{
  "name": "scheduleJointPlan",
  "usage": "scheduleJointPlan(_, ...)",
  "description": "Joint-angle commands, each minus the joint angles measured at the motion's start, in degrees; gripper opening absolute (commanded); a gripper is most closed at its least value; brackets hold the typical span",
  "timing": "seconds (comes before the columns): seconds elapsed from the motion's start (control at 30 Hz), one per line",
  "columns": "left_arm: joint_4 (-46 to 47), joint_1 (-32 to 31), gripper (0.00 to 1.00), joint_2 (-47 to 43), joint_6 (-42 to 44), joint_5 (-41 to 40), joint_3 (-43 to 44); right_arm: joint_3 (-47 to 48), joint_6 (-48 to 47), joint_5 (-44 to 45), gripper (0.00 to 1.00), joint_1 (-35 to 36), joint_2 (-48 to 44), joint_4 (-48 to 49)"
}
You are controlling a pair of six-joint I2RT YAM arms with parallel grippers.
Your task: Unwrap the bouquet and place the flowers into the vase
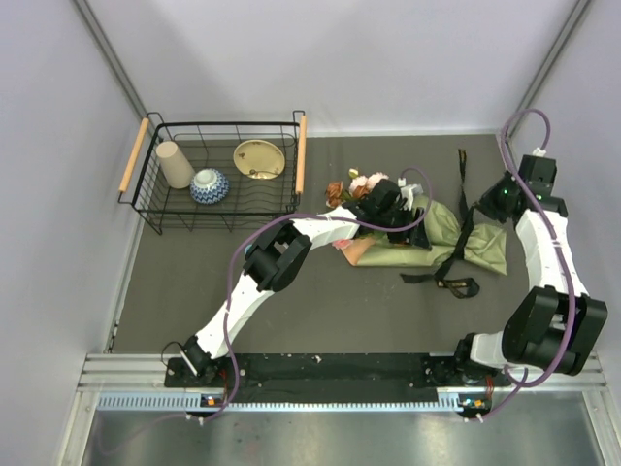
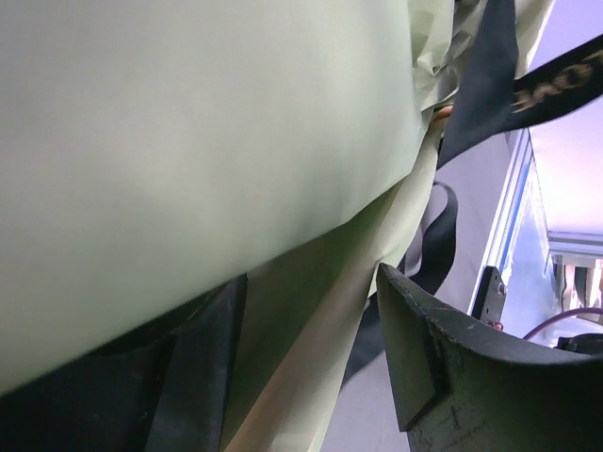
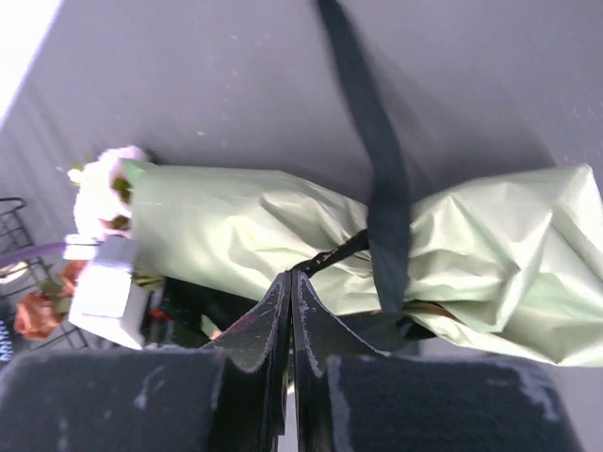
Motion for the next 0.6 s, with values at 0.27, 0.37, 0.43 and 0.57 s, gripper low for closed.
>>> scheduleJointPlan(0.27, -2.5, 0.6, 0.65, 1.3, 1.4, -1.8, -0.8, 19.7, 0.5, -4.1, 0.0, -0.3, -0.7, -0.8)
scheduleJointPlan(0.37, -2.4, 0.6, 0.65, 1.2, 1.6, -1.7, -0.8, 25.6, -0.4, -4.2, 0.0, -0.3, -1.0, -1.6)
scheduleJointPlan(0.43, -2.5, 0.6, 0.65, 1.2, 1.6, -1.8, -0.6, 29.3, -1.2, -3.9, 0.0, -0.3, -1.1, -2.0)
scheduleJointPlan(0.57, -2.7, 0.6, 0.66, 1.4, 1.5, -1.6, -0.1, 43.8, -2.7, -3.3, 0.0, -0.3, -0.1, -4.0)
